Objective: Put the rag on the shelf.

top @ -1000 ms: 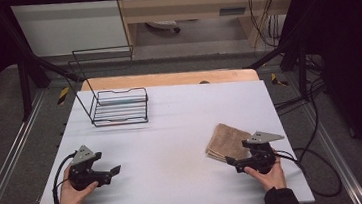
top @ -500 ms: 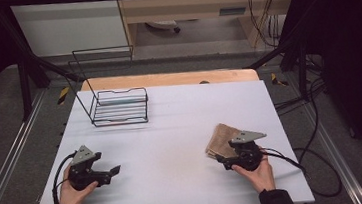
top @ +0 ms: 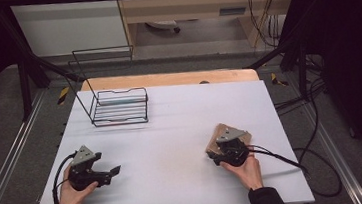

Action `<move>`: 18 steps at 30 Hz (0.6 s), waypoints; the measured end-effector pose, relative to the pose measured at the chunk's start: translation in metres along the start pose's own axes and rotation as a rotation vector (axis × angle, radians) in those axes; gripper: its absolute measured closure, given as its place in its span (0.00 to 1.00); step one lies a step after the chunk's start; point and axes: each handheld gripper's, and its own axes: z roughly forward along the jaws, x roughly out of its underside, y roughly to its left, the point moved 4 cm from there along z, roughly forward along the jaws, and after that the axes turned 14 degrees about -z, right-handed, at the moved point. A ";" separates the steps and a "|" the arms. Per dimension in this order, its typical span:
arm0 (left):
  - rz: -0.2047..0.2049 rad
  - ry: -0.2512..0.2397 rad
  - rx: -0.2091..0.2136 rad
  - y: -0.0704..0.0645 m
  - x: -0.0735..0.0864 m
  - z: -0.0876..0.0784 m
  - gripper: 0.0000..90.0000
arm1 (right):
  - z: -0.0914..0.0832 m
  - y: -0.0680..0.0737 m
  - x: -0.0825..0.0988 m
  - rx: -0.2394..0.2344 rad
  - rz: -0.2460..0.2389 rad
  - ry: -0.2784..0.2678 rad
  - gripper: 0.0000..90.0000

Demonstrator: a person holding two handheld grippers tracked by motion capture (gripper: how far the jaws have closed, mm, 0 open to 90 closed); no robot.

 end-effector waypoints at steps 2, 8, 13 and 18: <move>0.000 0.001 0.000 0.000 0.000 0.000 0.09 | 0.005 0.000 -0.001 0.008 -0.013 0.016 0.51; 0.002 0.000 0.001 -0.001 0.000 0.000 0.09 | 0.014 0.001 -0.003 0.031 -0.022 0.036 0.55; 0.005 0.004 0.000 -0.001 0.000 0.000 0.09 | 0.015 0.001 -0.003 0.047 -0.032 0.041 0.58; 0.006 0.005 0.001 -0.001 0.000 0.000 0.10 | 0.013 0.003 -0.002 0.029 -0.051 0.046 0.52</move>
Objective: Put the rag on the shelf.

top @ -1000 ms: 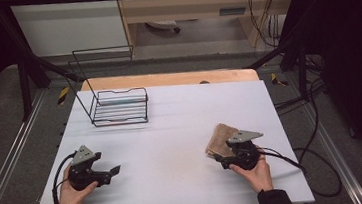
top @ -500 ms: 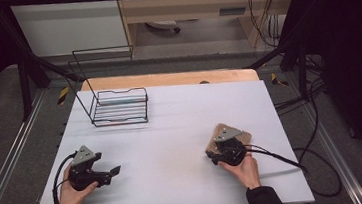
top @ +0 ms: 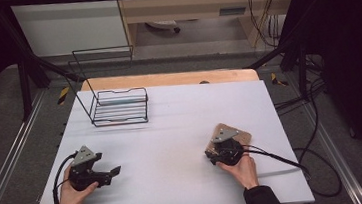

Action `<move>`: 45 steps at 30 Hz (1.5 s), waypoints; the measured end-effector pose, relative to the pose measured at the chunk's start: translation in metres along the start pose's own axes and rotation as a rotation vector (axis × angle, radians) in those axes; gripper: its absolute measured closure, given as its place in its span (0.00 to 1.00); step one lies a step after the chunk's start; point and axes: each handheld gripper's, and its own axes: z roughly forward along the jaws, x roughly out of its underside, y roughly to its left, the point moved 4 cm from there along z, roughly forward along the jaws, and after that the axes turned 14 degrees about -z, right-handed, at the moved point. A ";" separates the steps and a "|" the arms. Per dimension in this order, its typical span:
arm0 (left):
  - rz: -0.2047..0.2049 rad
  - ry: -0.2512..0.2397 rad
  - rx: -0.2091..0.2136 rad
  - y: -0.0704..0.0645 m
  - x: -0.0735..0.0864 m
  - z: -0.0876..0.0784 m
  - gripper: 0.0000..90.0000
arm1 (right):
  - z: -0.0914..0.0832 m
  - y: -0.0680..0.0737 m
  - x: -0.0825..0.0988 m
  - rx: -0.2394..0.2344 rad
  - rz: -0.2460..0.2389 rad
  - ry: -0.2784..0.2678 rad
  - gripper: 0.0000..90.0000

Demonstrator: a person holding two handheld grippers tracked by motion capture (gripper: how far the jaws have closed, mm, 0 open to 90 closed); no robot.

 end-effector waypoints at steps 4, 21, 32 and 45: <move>-0.001 0.000 0.001 0.000 0.000 0.000 0.10 | 0.000 0.001 0.001 0.000 -0.006 0.008 0.54; -0.001 0.001 0.001 0.000 0.000 0.000 0.10 | 0.000 -0.010 0.001 0.048 0.003 0.050 0.88; 0.000 0.003 0.001 0.000 0.000 0.000 0.11 | -0.020 -0.016 -0.007 0.033 0.069 -0.055 0.91; -0.004 0.000 -0.001 0.000 0.000 -0.001 0.11 | -0.030 0.002 -0.040 -0.073 0.071 -0.167 0.91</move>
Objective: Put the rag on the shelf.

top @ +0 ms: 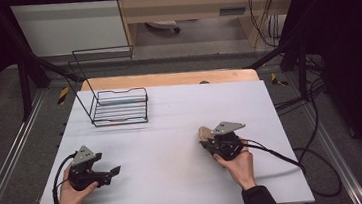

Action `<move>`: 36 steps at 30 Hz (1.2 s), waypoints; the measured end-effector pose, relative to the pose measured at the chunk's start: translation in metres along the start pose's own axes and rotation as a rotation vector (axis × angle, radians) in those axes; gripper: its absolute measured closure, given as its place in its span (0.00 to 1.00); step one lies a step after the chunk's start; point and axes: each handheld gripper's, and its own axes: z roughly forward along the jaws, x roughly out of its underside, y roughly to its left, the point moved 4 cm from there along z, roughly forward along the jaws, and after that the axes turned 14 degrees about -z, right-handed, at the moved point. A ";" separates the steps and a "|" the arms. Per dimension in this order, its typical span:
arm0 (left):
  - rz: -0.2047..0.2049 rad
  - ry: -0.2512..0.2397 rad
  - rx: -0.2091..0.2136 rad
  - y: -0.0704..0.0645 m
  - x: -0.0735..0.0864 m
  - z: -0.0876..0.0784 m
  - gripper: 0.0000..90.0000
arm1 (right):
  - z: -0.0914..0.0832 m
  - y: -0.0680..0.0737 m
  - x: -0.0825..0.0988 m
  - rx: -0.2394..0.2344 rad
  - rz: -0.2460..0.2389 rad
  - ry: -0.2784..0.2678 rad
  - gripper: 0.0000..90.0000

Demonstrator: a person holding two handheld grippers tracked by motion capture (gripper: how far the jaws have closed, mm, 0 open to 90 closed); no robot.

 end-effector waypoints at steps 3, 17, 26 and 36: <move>0.000 0.000 0.001 0.000 0.000 0.000 0.11 | 0.006 0.008 -0.010 -0.023 -0.008 -0.012 0.91; -0.004 -0.004 -0.001 0.001 0.000 -0.001 0.10 | 0.030 0.034 -0.039 -0.085 -0.052 -0.036 0.91; -0.009 -0.009 -0.002 0.001 -0.001 -0.002 0.10 | 0.051 0.060 -0.054 -0.132 -0.097 -0.033 0.91; -0.009 -0.009 -0.001 0.002 -0.001 -0.002 0.10 | 0.073 0.079 -0.061 -0.169 -0.124 -0.015 0.91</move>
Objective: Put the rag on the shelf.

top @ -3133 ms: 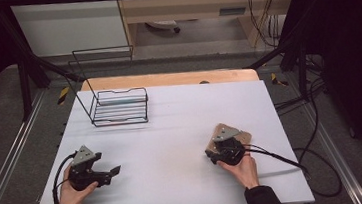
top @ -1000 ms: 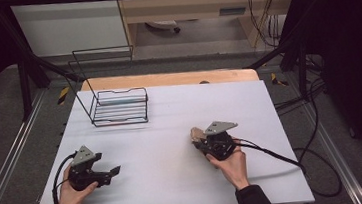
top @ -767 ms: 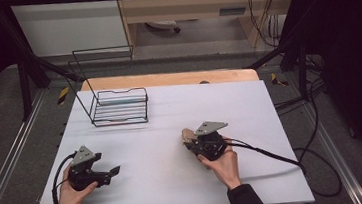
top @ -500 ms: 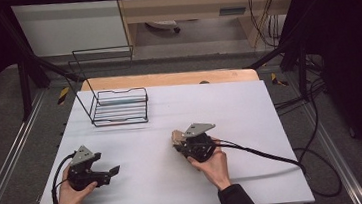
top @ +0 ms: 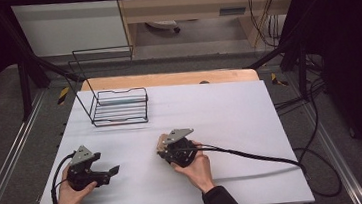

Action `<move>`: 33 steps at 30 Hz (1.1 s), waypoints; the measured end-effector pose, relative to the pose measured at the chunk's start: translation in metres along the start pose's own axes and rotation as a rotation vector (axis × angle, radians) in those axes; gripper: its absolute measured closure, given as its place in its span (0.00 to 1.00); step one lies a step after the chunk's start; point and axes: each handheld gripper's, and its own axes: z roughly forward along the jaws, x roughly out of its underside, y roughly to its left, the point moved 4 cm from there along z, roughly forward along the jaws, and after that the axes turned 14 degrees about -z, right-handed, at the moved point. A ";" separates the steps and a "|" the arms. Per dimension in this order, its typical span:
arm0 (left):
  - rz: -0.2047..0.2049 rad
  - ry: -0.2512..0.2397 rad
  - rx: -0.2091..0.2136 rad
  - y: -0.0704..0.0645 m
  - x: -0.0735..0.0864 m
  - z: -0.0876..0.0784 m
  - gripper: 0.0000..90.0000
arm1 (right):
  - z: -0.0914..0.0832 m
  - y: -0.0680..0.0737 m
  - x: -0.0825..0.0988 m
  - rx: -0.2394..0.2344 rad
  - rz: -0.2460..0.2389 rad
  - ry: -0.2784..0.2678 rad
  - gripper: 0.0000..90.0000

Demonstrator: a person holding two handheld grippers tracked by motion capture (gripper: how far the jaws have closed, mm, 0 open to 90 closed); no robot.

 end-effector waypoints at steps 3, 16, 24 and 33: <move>0.002 0.001 -0.002 0.001 0.000 0.000 0.10 | 0.008 0.004 0.000 -0.020 -0.004 0.002 0.91; 0.000 0.001 -0.002 0.000 0.000 0.000 0.10 | 0.018 0.024 0.002 -0.084 -0.022 0.001 0.90; 0.000 0.002 -0.002 0.000 0.000 0.000 0.10 | 0.019 0.033 0.000 -0.122 -0.041 -0.006 0.90; -0.002 0.005 -0.004 0.000 0.000 0.000 0.10 | 0.023 0.037 0.002 -0.139 -0.044 0.004 0.90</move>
